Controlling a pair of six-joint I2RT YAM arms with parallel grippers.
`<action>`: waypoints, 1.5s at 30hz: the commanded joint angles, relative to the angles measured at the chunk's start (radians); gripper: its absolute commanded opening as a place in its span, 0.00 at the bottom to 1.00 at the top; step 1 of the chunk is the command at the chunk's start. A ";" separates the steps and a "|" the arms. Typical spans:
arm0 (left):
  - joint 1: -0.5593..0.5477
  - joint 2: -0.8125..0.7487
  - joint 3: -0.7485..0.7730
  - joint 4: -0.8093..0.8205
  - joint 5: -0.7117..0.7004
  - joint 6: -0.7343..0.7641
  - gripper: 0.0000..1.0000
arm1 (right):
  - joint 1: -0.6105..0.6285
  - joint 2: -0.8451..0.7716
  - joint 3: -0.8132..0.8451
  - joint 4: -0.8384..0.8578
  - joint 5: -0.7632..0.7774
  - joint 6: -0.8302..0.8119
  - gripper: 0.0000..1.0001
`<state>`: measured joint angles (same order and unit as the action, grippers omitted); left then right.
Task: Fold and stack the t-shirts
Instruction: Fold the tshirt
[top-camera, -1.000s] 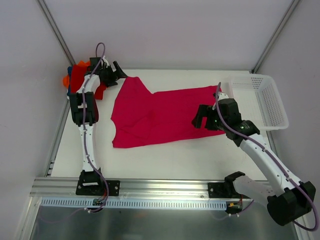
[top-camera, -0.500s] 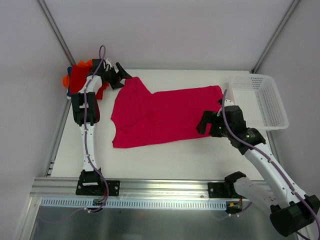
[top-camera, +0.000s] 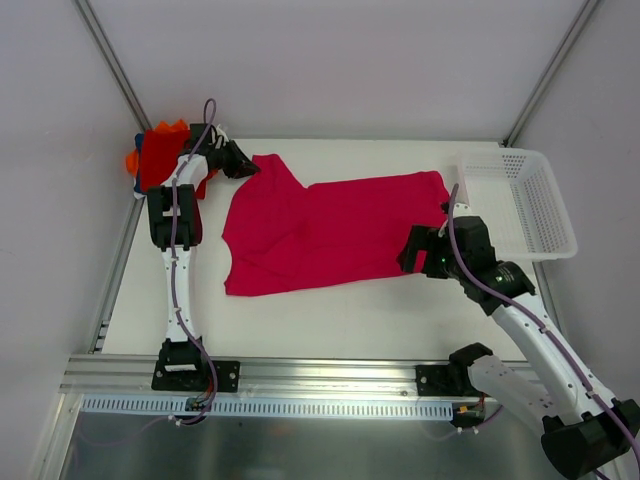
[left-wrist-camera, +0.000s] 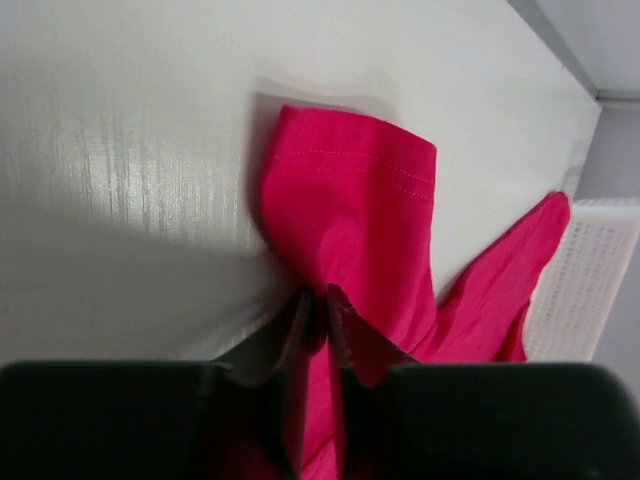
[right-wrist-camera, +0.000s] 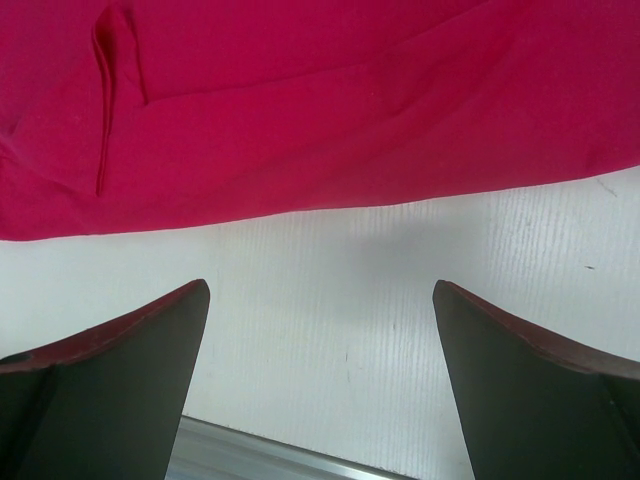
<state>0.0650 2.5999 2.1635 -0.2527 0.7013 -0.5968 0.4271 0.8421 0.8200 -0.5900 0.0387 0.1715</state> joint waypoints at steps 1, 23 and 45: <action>-0.004 0.000 0.032 -0.007 0.003 0.002 0.05 | -0.001 0.021 0.010 0.002 0.061 -0.013 0.99; -0.004 -0.055 -0.040 0.007 -0.013 0.025 0.00 | -0.347 1.379 1.203 -0.014 -0.180 -0.053 0.99; -0.005 -0.089 -0.103 0.053 -0.020 0.026 0.00 | -0.459 1.511 1.338 -0.185 0.349 -0.162 0.99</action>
<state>0.0650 2.5801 2.0895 -0.1936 0.6987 -0.5880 0.0532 2.3943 2.1807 -0.7048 0.2024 0.0330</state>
